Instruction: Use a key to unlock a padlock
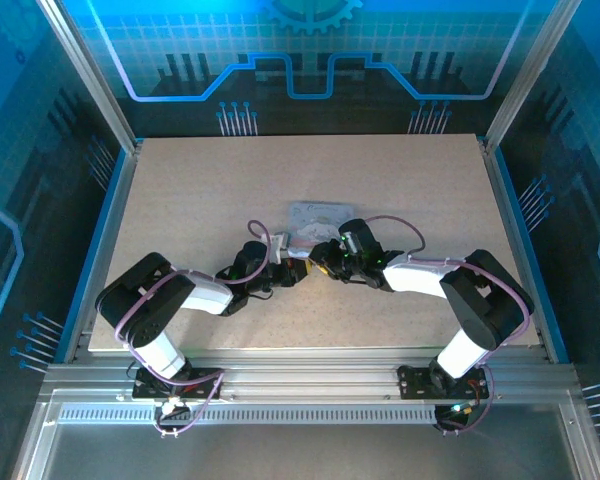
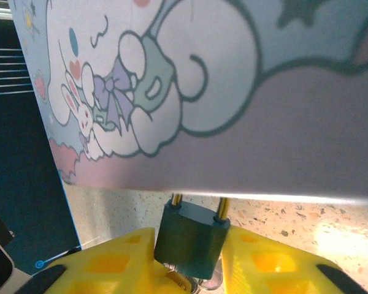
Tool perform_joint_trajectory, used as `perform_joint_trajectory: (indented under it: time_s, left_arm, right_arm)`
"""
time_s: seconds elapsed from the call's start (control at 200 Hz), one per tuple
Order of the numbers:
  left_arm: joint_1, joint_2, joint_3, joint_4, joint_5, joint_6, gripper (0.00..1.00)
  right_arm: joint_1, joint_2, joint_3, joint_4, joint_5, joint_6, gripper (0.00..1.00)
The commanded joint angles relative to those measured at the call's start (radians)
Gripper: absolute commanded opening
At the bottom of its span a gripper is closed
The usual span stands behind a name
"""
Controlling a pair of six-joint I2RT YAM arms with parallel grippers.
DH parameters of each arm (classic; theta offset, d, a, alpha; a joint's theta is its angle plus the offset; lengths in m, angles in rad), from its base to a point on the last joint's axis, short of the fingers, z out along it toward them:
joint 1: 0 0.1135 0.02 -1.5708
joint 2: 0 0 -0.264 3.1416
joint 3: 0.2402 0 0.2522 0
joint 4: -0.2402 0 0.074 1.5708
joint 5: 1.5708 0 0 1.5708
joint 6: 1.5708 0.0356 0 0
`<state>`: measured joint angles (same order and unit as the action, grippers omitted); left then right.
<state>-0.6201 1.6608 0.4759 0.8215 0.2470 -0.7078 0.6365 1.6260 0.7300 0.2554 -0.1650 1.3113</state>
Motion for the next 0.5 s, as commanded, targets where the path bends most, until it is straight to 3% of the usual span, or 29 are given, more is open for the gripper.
perform_joint_trajectory:
  time_s: [0.0,0.495]
  left_arm:
    - [-0.013,-0.042,0.022,0.031,0.037,0.032,0.0]
    - [-0.086,-0.104,0.107,-0.318,-0.083,0.352,0.0]
  right_arm:
    - [0.015,0.029,-0.011,-0.097,-0.019,0.041,0.23]
    - [0.011,-0.003,0.027,-0.168,-0.01,0.009,0.09]
